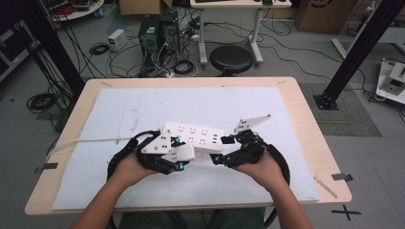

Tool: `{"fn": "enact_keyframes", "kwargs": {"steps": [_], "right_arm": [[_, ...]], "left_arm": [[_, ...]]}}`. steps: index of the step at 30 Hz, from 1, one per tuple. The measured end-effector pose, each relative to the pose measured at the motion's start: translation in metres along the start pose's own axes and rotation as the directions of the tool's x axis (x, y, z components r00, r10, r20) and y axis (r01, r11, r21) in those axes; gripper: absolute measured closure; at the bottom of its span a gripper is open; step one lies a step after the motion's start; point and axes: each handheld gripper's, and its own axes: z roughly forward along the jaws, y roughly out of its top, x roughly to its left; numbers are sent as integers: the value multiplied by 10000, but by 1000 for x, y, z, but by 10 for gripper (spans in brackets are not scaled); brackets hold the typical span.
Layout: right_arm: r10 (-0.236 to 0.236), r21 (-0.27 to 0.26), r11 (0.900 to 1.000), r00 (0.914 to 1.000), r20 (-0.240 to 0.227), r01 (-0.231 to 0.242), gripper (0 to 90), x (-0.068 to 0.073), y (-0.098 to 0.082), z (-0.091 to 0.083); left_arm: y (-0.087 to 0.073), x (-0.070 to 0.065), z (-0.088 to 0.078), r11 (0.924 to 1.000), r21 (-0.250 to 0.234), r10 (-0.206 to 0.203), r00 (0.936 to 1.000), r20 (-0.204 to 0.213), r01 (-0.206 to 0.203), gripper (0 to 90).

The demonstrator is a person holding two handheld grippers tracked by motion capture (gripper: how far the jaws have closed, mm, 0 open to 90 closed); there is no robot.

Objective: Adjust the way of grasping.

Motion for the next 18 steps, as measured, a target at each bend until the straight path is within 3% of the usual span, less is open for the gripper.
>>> {"fn": "enact_keyframes", "kwargs": {"steps": [2, 4, 5, 8, 12, 18], "right_arm": [[204, -67, 9998, 9991, -369, -207, 166, 1, -1, 5], [281, -45, 9996, 9985, -472, -284, 166, 2, -1, 7], [421, -149, 9990, 9965, -721, -433, 166, 2, -2, 12], [661, -288, 9972, 9923, -1047, -694, 166, 1, -2, 16], [980, -375, 9938, 9830, -1551, -1050, 166, 1, -2, 24], [1403, -348, 9880, 9677, -2095, -1508, 167, -3, 0, 34]], "left_arm": [[1, -4, 4, 9994, -135, 317, 9994, -167, -320, 425], [1, -4, 4, 9994, -135, 317, 9994, -167, -320, 425], [3, -10, 9, 9967, -281, 750, 9960, -490, -764, 426], [5, -12, 10, 9955, -343, 868, 9948, -531, -887, 426], [8, -19, 14, 9871, -400, 1514, 9851, -816, -1550, 426], [12, -24, 18, 9793, -489, 1908, 9762, -1036, -1966, 426]]}}
